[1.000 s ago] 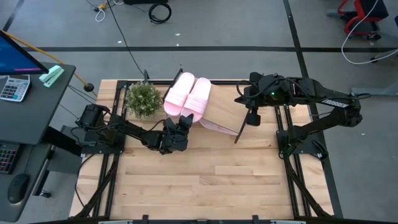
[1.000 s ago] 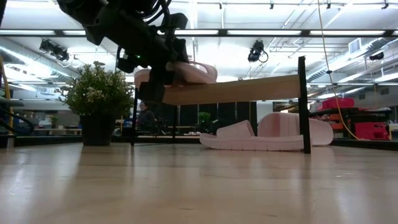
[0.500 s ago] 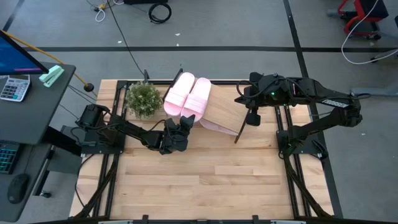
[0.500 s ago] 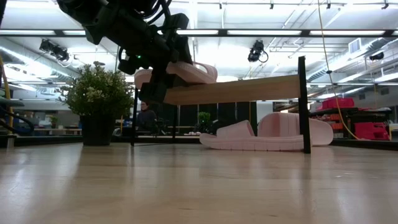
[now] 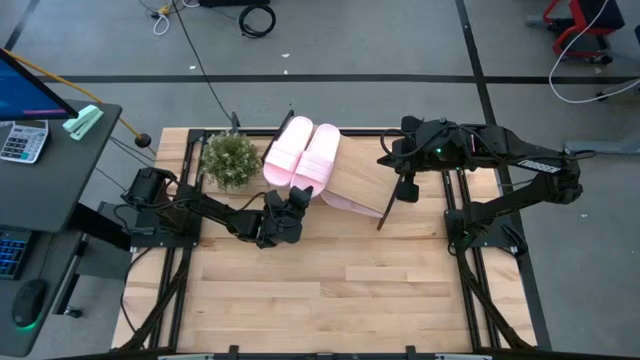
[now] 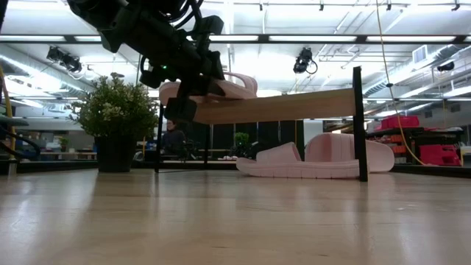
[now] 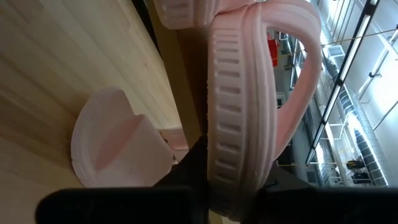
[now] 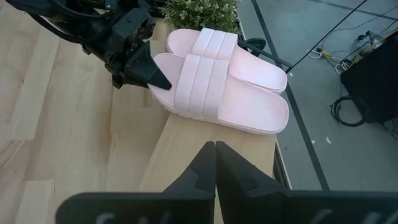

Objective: Pick and place slides into the shelf
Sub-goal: Put the pink slide on the shelf

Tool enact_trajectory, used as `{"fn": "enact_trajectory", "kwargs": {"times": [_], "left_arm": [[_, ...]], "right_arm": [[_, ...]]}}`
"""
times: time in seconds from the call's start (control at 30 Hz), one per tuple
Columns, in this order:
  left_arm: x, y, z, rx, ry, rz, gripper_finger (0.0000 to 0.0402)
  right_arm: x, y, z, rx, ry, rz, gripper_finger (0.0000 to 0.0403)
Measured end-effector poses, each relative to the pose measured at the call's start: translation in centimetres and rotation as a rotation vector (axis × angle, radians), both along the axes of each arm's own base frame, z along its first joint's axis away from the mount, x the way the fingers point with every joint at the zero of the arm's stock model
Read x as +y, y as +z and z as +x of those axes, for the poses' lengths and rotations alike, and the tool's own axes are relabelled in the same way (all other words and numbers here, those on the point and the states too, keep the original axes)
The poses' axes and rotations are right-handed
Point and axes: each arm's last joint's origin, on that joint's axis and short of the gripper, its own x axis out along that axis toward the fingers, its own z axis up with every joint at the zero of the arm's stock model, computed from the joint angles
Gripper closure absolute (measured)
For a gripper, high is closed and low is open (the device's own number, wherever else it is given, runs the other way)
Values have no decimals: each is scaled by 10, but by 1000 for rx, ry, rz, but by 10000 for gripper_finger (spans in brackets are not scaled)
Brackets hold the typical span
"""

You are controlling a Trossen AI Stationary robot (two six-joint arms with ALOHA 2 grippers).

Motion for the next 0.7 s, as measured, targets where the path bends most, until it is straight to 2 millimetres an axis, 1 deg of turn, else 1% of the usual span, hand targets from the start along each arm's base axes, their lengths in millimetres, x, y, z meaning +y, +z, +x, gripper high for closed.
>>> {"fn": "enact_trajectory", "kwargs": {"times": [0.17,0.33,0.5,0.63,0.7], "left_arm": [[-1,1,1,-20,-4,-7,358],[-3,4,2,-42,-17,-2,339],[-3,5,2,-40,-9,9,358],[-4,5,2,-41,-8,10,358],[-5,5,2,-41,-9,10,345]], "right_arm": [[0,0,0,0,0,0,395],[0,0,0,0,1,0,396],[0,0,0,0,0,0,393],[0,0,0,0,1,0,396],[0,0,0,0,0,0,396]]}}
